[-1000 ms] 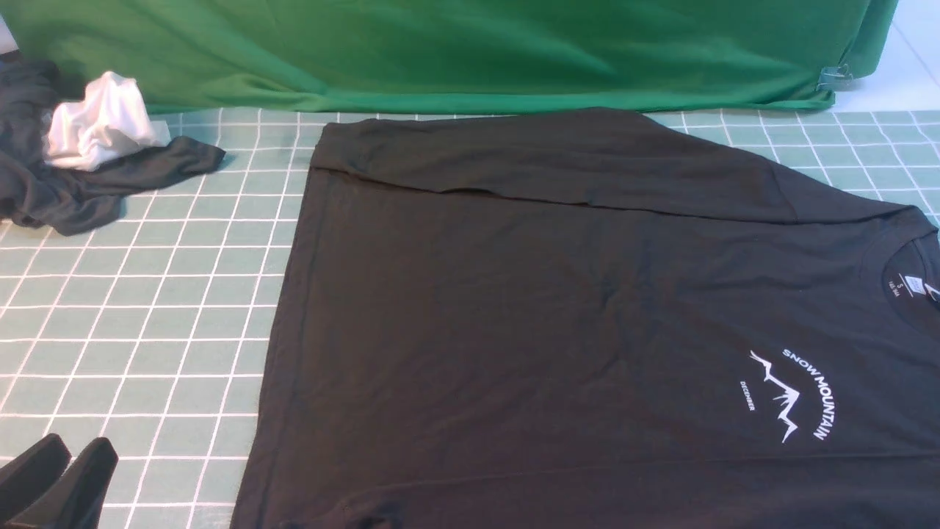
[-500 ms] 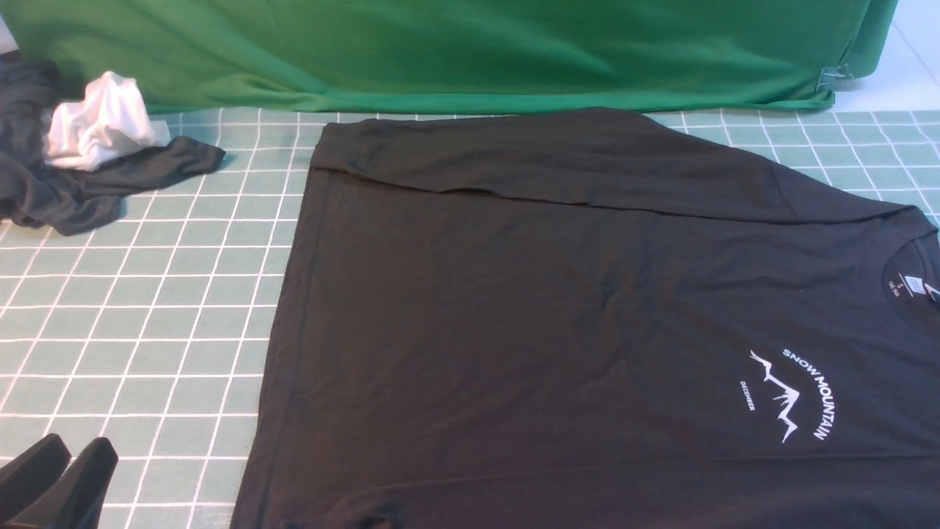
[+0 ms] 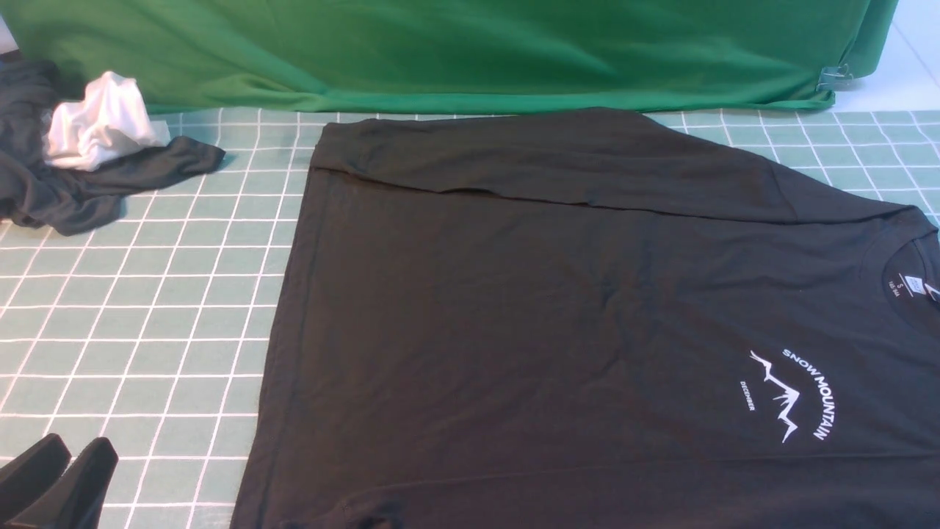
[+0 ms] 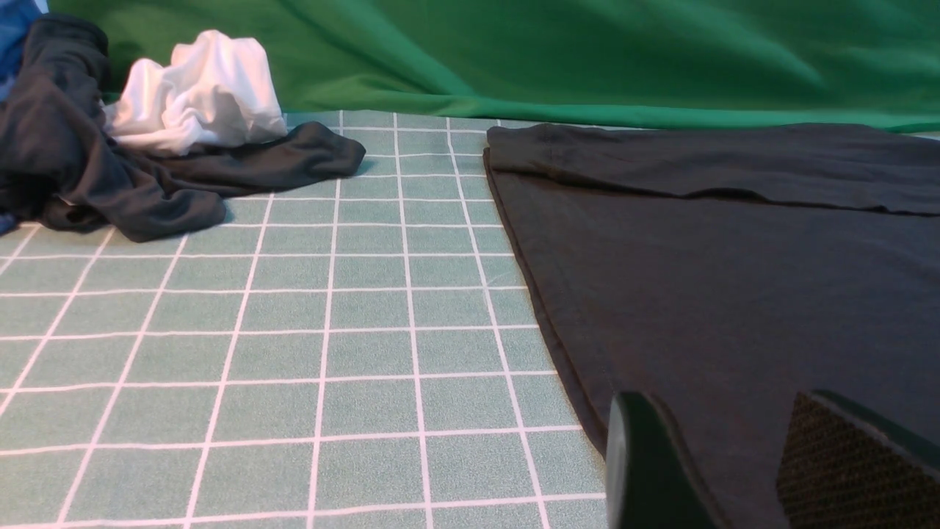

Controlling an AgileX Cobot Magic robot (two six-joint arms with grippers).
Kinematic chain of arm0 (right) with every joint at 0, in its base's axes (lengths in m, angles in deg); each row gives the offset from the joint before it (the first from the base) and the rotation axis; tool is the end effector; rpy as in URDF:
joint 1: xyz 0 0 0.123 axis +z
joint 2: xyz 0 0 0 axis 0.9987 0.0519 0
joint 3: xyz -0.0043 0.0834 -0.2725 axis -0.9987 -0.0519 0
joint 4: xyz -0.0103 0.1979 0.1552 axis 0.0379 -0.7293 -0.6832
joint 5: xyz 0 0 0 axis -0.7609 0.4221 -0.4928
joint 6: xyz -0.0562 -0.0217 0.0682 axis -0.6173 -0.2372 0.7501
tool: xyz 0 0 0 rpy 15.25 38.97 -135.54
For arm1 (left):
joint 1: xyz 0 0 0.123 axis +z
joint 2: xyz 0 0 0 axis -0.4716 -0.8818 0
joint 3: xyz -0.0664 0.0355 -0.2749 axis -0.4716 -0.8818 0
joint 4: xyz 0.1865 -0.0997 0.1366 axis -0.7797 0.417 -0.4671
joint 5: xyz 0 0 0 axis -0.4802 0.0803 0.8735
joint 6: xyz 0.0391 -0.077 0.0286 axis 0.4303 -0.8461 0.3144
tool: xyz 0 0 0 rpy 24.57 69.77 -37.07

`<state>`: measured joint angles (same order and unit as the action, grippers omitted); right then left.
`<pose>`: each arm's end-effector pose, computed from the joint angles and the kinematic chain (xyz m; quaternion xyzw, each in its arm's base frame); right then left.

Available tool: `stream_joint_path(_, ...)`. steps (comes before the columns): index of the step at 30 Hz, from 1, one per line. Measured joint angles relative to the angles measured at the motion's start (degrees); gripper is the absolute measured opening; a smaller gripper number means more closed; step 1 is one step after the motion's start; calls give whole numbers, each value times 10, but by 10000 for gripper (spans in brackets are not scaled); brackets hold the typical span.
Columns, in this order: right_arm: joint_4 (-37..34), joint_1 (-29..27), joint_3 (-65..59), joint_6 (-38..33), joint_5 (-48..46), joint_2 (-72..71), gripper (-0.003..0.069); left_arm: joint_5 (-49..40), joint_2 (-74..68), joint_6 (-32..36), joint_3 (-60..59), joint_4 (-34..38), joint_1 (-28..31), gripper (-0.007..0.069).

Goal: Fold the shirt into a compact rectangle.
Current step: 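Grasp the left edge of the dark T-shirt lying flat on the table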

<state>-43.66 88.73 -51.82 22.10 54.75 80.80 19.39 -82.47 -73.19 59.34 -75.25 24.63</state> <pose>0.0557 0.0022 0.1872 -0.0588 0.7620 -0.0271 0.6443 0.0553 -0.0056 0.1896 0.0102 0.7613 -0.0470 0.6466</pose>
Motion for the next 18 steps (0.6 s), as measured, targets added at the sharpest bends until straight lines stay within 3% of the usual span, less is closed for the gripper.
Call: stream_joint_path(18,0,0,0,0,0,0,241,2,0,0,0,-38,0,238)
